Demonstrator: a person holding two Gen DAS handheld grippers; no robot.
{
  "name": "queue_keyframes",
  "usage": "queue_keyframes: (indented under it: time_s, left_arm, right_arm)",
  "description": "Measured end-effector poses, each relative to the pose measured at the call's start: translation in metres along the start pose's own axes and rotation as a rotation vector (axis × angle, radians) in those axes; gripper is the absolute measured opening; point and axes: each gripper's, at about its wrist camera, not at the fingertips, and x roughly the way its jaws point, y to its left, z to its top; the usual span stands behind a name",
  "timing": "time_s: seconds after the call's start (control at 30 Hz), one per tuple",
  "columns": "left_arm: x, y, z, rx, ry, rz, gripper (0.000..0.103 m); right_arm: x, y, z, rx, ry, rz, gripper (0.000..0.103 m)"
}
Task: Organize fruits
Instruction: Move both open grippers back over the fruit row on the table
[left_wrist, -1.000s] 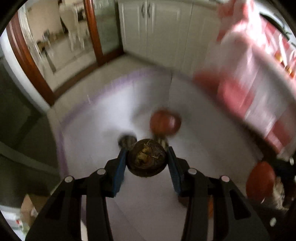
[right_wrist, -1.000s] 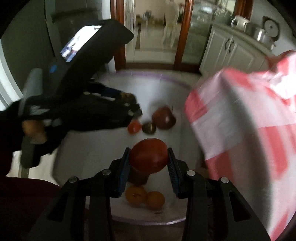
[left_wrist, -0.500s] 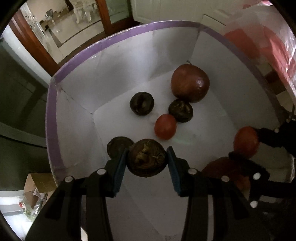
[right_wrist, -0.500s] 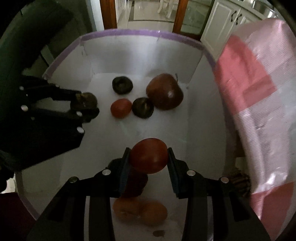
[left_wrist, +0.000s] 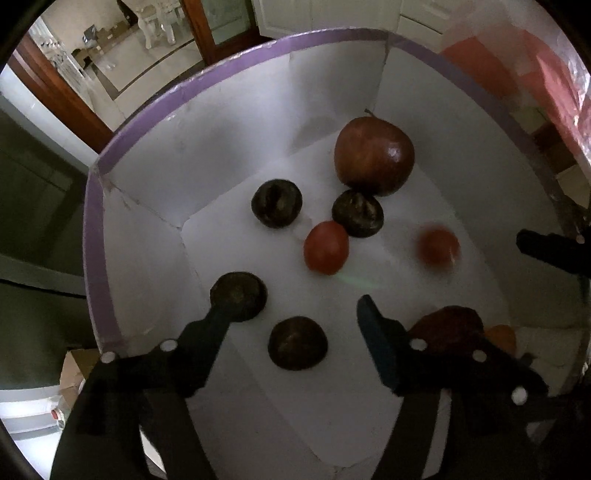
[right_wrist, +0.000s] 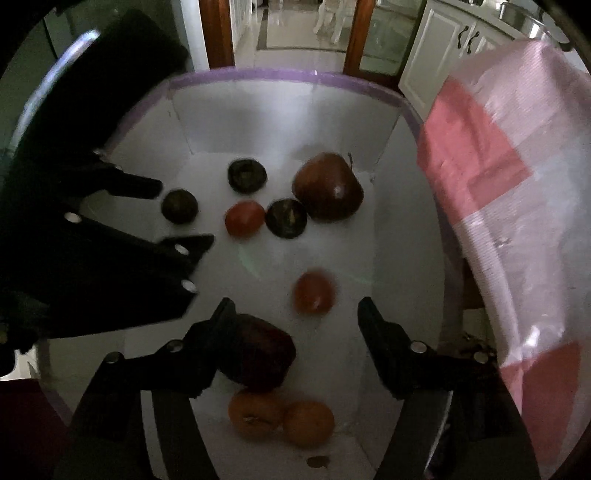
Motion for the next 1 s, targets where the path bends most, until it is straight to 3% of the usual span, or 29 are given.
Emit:
queue_keyframes:
  time_s: [0.17, 0.27, 0.43, 0.57, 0.67, 0.77, 1.0]
  left_arm:
    - [-0.019, 0.011, 0.008, -0.026, -0.058, 0.039, 0.076]
    - [-0.037, 0.023, 0.016, -0.070, -0.131, 0.062, 0.084]
    - [-0.095, 0.047, 0.037, -0.194, -0.362, 0.095, 0.095]
    - [-0.144, 0.040, 0.055, -0.264, -0.531, 0.054, 0.101]
    - [-0.179, 0.012, 0.064, -0.245, -0.635, -0.049, 0.101]
    - [-0.209, -0.048, 0.076, -0.111, -0.693, -0.123, 0.101]
    - [-0.237, -0.212, 0.099, 0.195, -0.713, -0.307, 0.101]
  right_arm:
    - [-0.024, 0.001, -0.004, -0.010, -0.061, 0.042, 0.070]
    - [-0.042, 0.006, -0.008, -0.026, -0.090, 0.084, 0.070]
    - [-0.091, 0.026, -0.008, -0.103, -0.191, 0.175, 0.077]
    - [-0.158, 0.016, -0.014, -0.103, -0.360, 0.184, 0.083]
    - [-0.204, -0.011, -0.026, -0.044, -0.482, 0.105, 0.087]
    - [-0.238, -0.051, -0.052, 0.046, -0.558, -0.009, 0.087]
    - [-0.278, -0.172, -0.145, 0.404, -0.636, -0.259, 0.087]
